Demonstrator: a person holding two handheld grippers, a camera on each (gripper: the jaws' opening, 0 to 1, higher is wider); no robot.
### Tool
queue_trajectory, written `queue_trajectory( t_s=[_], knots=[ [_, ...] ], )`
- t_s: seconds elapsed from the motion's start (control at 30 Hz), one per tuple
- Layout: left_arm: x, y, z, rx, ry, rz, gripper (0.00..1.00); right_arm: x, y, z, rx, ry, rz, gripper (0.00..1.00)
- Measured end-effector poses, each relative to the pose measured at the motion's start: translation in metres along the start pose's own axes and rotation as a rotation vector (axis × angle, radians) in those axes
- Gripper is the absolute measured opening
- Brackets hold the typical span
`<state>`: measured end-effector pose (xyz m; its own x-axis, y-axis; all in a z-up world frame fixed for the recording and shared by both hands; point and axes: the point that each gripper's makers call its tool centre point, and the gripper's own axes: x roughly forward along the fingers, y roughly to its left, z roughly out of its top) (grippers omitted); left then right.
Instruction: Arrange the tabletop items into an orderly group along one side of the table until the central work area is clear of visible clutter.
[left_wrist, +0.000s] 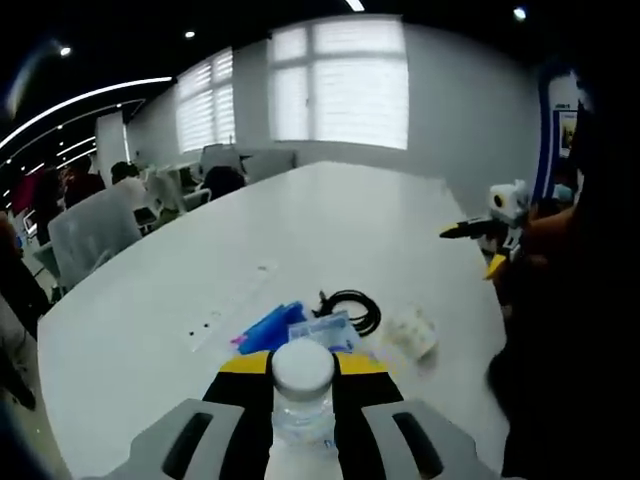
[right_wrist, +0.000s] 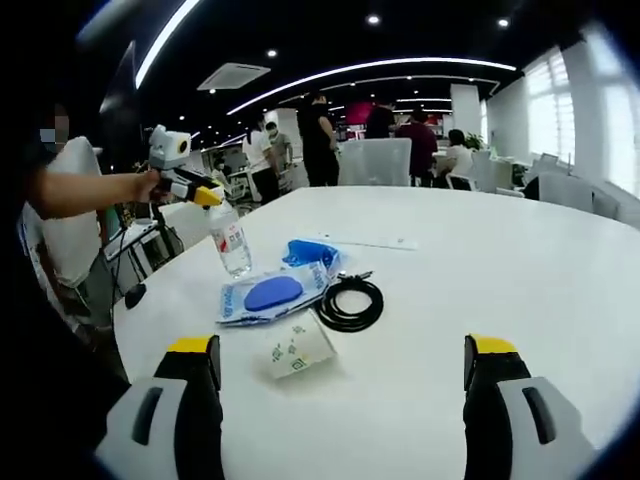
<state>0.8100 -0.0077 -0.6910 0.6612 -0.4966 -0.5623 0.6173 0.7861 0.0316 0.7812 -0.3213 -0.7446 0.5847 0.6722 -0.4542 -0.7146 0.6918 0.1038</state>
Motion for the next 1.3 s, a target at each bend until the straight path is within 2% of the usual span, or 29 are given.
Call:
queue_trajectory(
  t_s=[0.37, 0.47, 0.5, 0.57, 0.77, 1.0, 1.07, 1.17, 1.3],
  knots=[
    [0.02, 0.026, -0.013, 0.006, 0.035, -0.038, 0.18, 0.004, -0.004, -0.001, 0.005, 0.011, -0.027, 0.97],
    [0.025, 0.028, -0.017, 0.009, 0.048, -0.047, 0.18, 0.004, -0.005, 0.0, 0.007, 0.013, -0.033, 0.97],
    [0.024, 0.029, -0.015, -0.012, 0.039, -0.048, 0.18, 0.004, -0.005, -0.001, 0.008, 0.013, -0.034, 0.97],
    [0.027, 0.03, -0.014, 0.002, 0.037, -0.053, 0.18, 0.006, -0.006, -0.001, 0.008, 0.017, -0.035, 0.97],
    [0.023, 0.031, -0.016, 0.001, 0.031, -0.082, 0.2, 0.01, -0.004, 0.001, 0.002, 0.021, -0.024, 0.97],
    [0.022, 0.031, -0.017, 0.07, 0.026, -0.083, 0.22, 0.013, 0.001, 0.003, -0.002, 0.018, -0.006, 0.97],
    [0.021, 0.032, -0.016, 0.074, 0.035, -0.067, 0.24, 0.016, 0.005, 0.003, -0.004, 0.02, 0.011, 0.97],
    [0.016, 0.035, -0.008, 0.061, 0.011, -0.029, 0.36, 0.022, 0.014, 0.002, -0.017, 0.036, 0.049, 0.97],
    [0.009, 0.046, -0.01, 0.038, -0.005, 0.003, 0.42, 0.026, 0.023, 0.009, -0.023, 0.025, 0.076, 0.99]
  ],
)
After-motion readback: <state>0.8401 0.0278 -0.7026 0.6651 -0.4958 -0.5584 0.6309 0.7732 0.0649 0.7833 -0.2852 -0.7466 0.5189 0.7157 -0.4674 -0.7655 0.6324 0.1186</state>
